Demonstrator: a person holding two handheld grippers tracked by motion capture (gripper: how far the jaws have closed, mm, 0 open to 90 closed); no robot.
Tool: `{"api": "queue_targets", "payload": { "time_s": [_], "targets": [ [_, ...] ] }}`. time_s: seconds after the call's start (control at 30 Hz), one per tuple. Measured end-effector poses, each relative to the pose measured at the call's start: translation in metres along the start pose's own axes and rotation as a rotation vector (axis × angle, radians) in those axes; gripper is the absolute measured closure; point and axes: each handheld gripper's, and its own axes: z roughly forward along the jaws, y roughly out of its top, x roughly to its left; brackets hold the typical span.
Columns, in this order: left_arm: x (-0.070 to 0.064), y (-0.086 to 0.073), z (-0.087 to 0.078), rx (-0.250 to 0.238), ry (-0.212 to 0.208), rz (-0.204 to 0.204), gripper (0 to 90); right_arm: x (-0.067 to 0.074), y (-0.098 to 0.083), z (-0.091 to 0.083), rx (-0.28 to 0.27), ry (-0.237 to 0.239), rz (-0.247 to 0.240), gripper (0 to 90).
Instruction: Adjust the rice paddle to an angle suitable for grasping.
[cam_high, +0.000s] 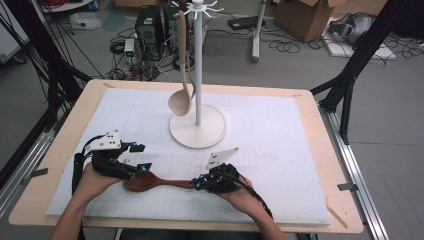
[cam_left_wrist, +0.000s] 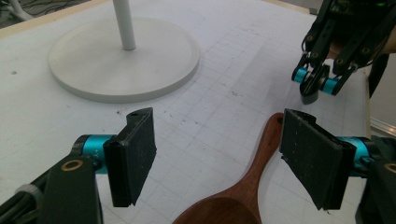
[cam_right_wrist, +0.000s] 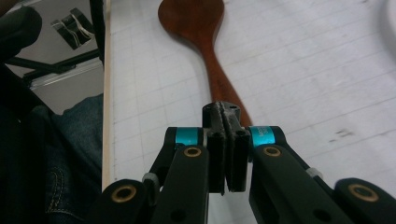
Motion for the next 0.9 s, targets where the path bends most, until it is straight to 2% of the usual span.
{"api": "queue_targets", "payload": {
  "time_s": [0.3,0.43,0.63,0.9],
  "targets": [
    [0.002,-0.003,0.004,0.014,-0.010,0.000,27.4,0.001,-0.009,0.019,0.031,0.012,-0.012,89.5],
    [0.002,-0.003,0.006,0.018,-0.014,0.002,27.4,0.000,-0.009,0.025,0.042,-0.003,-0.030,89.4],
    [0.003,-0.003,0.008,0.032,-0.011,0.009,27.4,-0.003,-0.009,0.026,0.043,-0.035,-0.023,89.5],
    [0.001,-0.003,0.016,0.059,-0.027,0.026,28.4,-0.013,-0.008,0.024,0.027,-0.074,-0.010,89.2]
  ]
}}
